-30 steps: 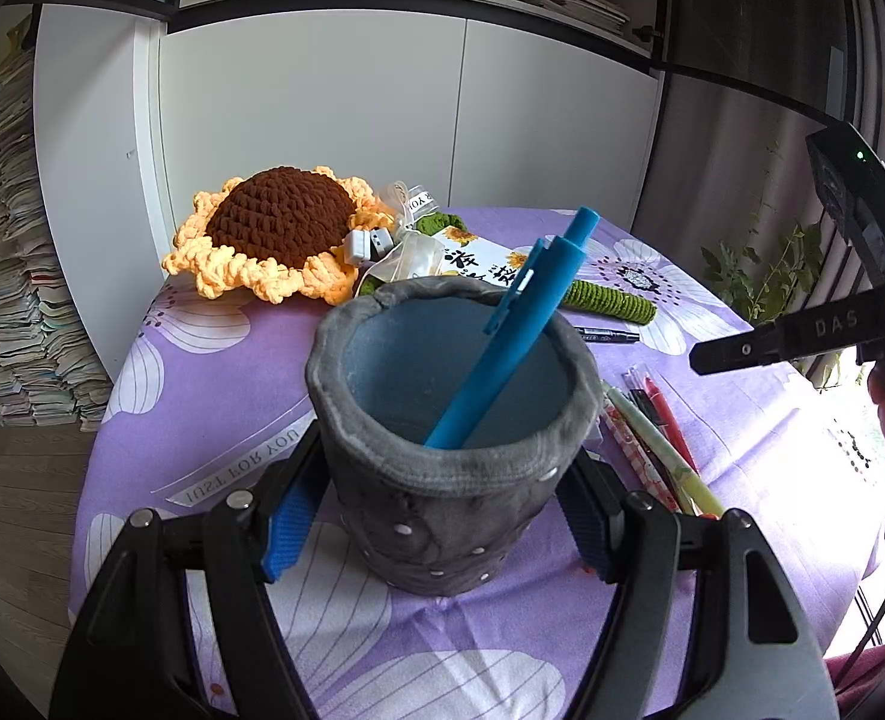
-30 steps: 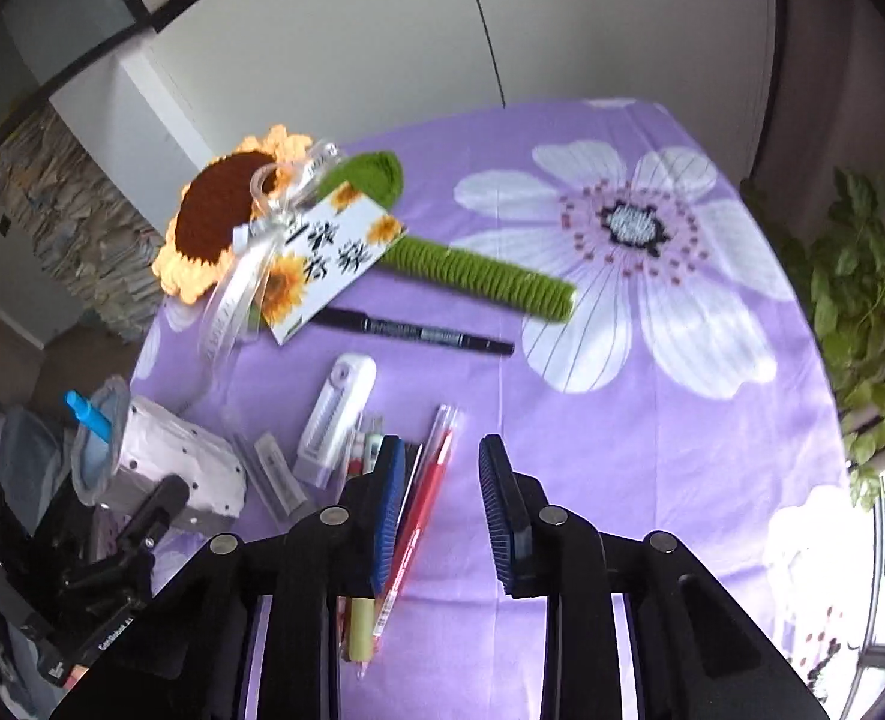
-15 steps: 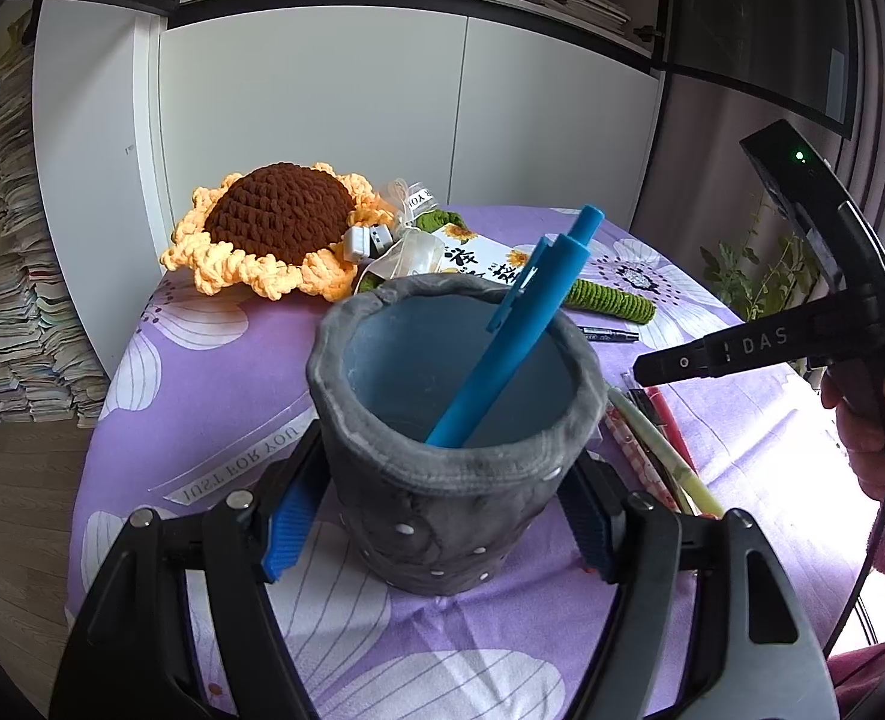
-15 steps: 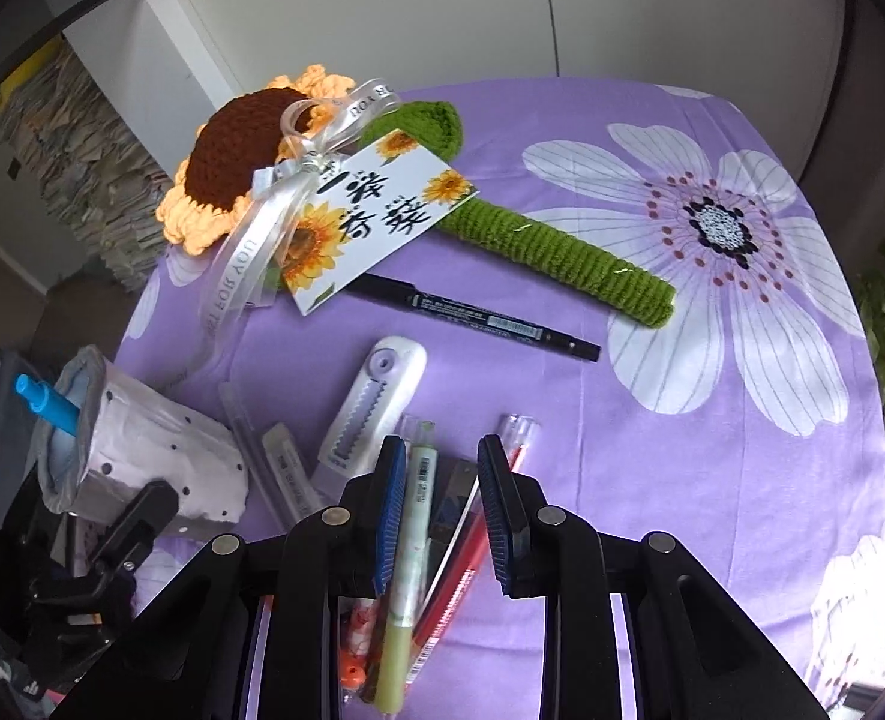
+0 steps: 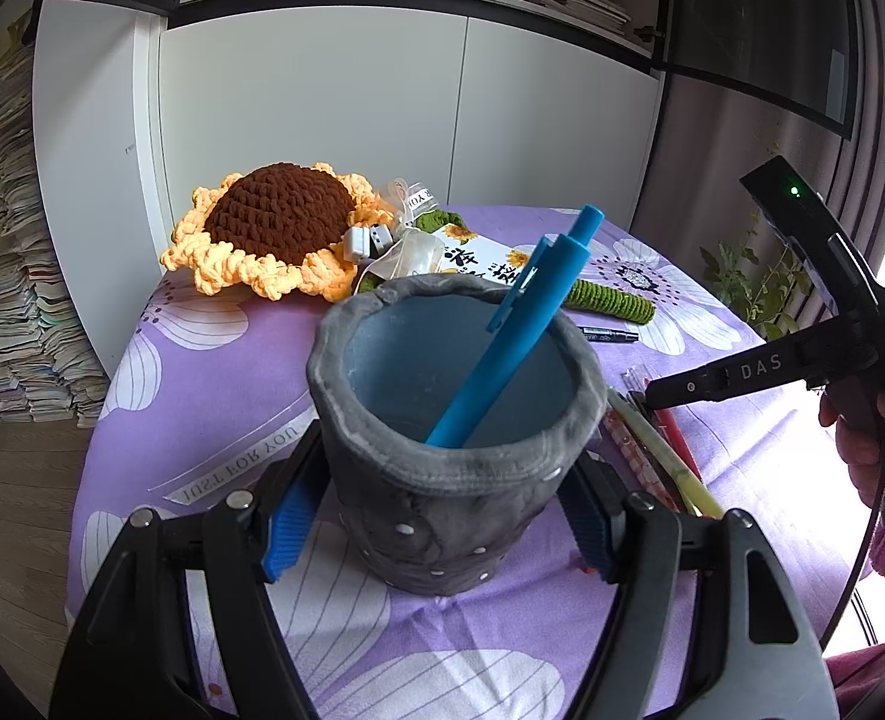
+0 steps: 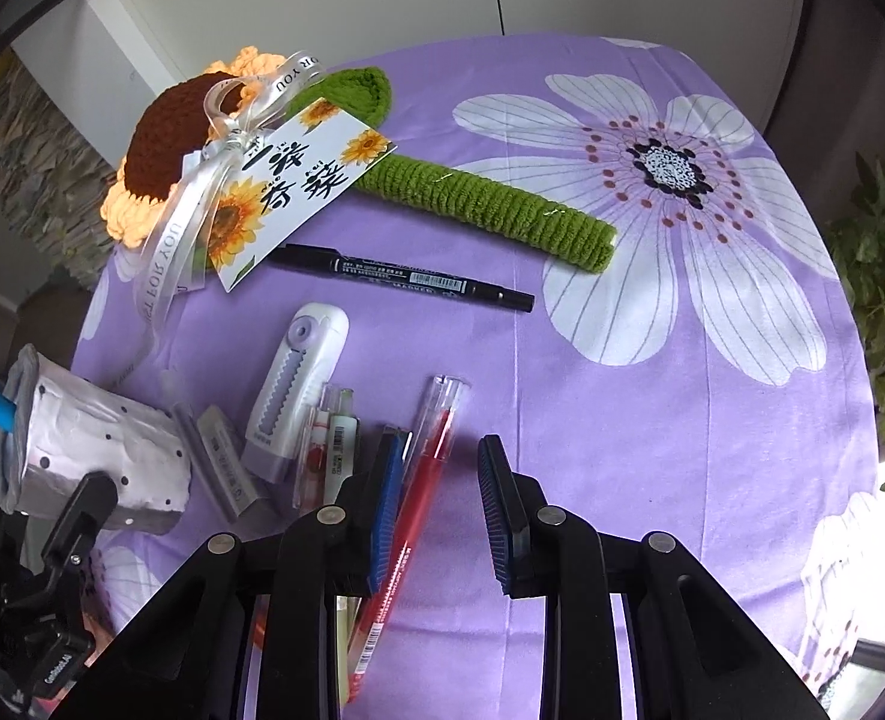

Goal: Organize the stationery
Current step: 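Grasp the red pen with the right gripper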

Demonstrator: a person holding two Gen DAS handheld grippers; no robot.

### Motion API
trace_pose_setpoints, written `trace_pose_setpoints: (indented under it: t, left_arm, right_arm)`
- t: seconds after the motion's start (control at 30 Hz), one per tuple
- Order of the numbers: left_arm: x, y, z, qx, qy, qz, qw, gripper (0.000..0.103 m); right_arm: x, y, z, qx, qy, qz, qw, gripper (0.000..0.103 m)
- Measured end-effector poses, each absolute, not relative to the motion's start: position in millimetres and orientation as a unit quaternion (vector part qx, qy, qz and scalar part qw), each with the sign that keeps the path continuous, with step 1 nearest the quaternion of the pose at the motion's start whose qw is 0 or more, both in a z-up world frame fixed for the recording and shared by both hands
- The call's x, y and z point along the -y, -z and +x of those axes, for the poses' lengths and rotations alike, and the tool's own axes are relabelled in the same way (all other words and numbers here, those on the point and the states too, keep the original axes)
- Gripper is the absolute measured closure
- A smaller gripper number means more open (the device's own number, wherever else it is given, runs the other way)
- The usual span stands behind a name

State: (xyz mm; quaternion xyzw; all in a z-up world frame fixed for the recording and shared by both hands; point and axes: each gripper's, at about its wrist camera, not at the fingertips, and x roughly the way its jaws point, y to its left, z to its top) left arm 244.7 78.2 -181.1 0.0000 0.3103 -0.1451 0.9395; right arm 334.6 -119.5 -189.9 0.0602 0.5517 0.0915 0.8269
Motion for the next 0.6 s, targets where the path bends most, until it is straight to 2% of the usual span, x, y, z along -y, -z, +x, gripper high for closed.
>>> trace_pose_setpoints:
  t: [0.6]
  left_arm:
    - [-78.2, 181.1, 244.5, -0.310, 0.145, 0.000, 0.939, 0.032]
  right_arm:
    - [141.0, 193.8, 355.6, -0.556, -0.051, 0.082, 0.826, 0.075]
